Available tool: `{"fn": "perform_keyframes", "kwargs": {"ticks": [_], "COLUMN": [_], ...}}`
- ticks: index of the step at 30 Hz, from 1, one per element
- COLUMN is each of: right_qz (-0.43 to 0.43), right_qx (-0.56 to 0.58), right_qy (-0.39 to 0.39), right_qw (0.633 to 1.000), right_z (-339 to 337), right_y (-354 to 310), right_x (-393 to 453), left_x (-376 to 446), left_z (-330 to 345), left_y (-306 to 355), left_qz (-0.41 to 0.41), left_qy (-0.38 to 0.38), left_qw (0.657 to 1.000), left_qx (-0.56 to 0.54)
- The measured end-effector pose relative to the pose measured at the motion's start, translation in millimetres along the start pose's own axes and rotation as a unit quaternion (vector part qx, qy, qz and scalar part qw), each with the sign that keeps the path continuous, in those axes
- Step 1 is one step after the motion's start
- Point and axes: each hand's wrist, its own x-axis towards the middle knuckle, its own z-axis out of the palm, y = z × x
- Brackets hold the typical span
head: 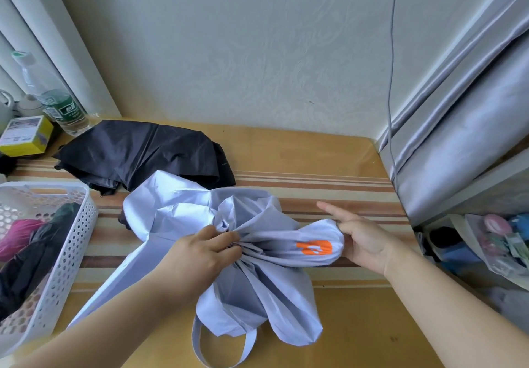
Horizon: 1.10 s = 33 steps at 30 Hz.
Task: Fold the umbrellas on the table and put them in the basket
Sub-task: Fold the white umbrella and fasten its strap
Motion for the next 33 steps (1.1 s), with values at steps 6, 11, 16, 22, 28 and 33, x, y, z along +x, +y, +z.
{"fn": "perform_keyframes", "kwargs": {"ticks": [6, 11, 16, 22, 28, 33], "right_qz": [-0.013, -0.053, -0.081, -0.02, -0.1, -0.124], "right_qx": [-0.04, -0.115, -0.096, -0.244, -0.484, -0.641], "right_qy": [-0.153, -0.121, -0.11, -0.029, 0.196, 0.233], "right_qw": [0.987, 0.984, 0.986, 0.969, 0.847, 0.721], "right_z": [-16.6, -17.2, -22.1, -7.8, 23.7, 33.2], "right_y": [-4.0, -8.3, -18.5, -17.4, -9.7, -13.7], "right_x": [-17.5, -22.4, -28.6, -25.4, -12.6, -5.3], "left_x": [5.2, 2.8, 3.2, 2.7, 4.0, 0.5], "left_z": [-2.3, -2.1, -3.8, -2.8, -2.7, -0.2], "left_y": [2.5, -3.1, -9.1, -6.5, -9.0, -11.0], "left_qz": [-0.008, -0.035, -0.049, -0.047, -0.044, -0.044], "left_qy": [0.002, 0.001, -0.008, -0.008, -0.012, -0.002], "left_qw": [1.0, 0.999, 0.999, 0.998, 0.998, 0.999], "left_qx": [-0.01, -0.023, -0.022, -0.029, -0.032, -0.028]}}
